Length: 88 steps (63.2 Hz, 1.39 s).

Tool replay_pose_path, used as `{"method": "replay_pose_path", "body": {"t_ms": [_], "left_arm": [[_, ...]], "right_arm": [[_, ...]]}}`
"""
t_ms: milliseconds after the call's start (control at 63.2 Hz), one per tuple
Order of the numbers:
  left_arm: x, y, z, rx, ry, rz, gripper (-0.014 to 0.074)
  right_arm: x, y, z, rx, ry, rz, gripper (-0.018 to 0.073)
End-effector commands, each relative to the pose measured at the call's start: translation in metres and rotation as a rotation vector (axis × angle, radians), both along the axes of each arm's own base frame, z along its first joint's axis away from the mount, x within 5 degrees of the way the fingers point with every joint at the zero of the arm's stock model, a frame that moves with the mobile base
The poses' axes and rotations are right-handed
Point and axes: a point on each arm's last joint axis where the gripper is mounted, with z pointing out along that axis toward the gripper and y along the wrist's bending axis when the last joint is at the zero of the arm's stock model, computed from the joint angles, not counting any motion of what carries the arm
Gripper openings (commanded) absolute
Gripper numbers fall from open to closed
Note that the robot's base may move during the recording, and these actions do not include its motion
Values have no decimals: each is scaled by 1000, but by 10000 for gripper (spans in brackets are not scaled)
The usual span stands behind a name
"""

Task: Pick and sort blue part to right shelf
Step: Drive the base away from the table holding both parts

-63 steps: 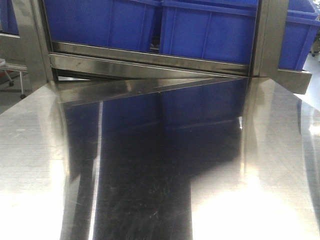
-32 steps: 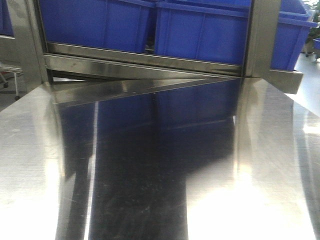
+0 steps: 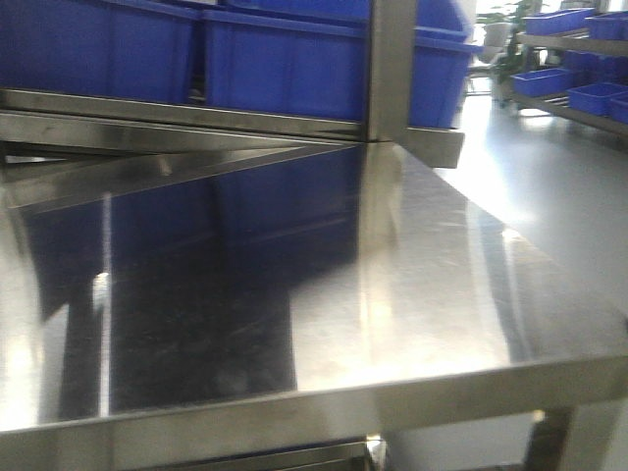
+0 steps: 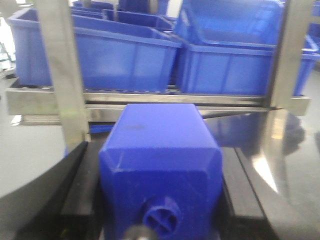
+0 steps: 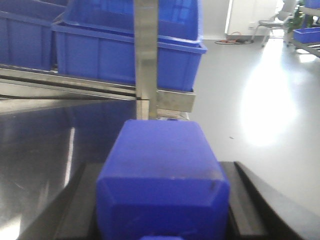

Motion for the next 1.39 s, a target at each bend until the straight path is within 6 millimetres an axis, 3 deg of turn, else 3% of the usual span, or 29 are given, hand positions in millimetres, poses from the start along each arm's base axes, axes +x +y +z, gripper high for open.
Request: {"method": "replay_pose_path", "body": {"t_ms": [0,1378], "left_arm": [[-1,-1,17,-8,-115,-8,314],[-1,-1,17,-8,-115,-8,314]], "right_arm": [[-1,-1,18,7,-112,-7,465],[-1,-1,18,7,-112,-7,465]]}}
